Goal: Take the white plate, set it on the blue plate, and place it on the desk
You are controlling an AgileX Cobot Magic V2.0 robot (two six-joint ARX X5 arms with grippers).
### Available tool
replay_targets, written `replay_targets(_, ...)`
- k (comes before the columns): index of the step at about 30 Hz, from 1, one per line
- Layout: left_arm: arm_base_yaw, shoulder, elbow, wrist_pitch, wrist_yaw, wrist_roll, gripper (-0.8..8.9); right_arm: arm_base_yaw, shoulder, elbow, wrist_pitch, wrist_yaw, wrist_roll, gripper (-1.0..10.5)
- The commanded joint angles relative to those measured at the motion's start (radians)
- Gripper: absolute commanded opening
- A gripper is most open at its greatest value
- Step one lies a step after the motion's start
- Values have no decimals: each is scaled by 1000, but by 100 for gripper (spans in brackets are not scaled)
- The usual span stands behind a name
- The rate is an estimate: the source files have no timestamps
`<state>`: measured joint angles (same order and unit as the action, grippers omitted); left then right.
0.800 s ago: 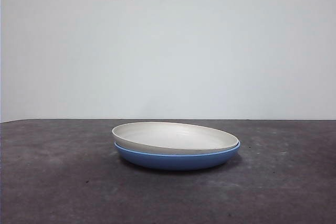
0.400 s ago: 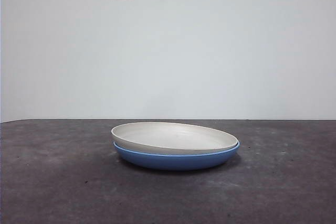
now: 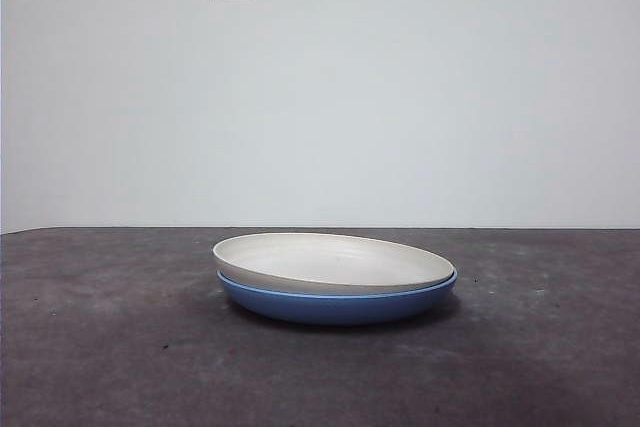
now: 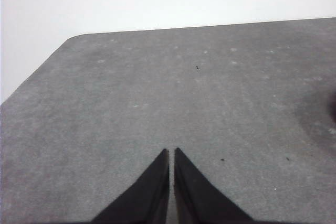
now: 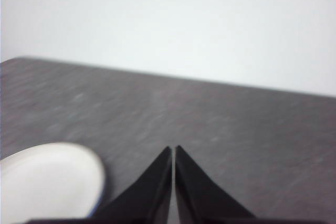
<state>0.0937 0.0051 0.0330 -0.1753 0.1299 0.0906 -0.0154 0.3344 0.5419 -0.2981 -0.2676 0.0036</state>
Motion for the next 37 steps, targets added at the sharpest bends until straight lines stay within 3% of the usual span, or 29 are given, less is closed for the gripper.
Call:
replay_targets(1,0,-2,-21,-5,0,-2,17,-5,-88,-126,129,31,6,6)
replay_targets(7,0,-2,-21,-5,0,-2,17,-5,-231,-315,239,92,20,6)
replay_targets(17,0,-2,-21,-5,0,-2,17,-5,-323,-475,245,97,54,6)
replay_targets(23,0,-2,-21,-5,0,-2,17,-5,-331,-531,238,96,98,6)
replay_targets(29,0,-2,-21,-5,0,-2,17,-5,-331,-531,130,96,93,6)
replay_targets(37,0,-2,-21,-5,0,-2,17,0,-331,-531,140,85,101,6)
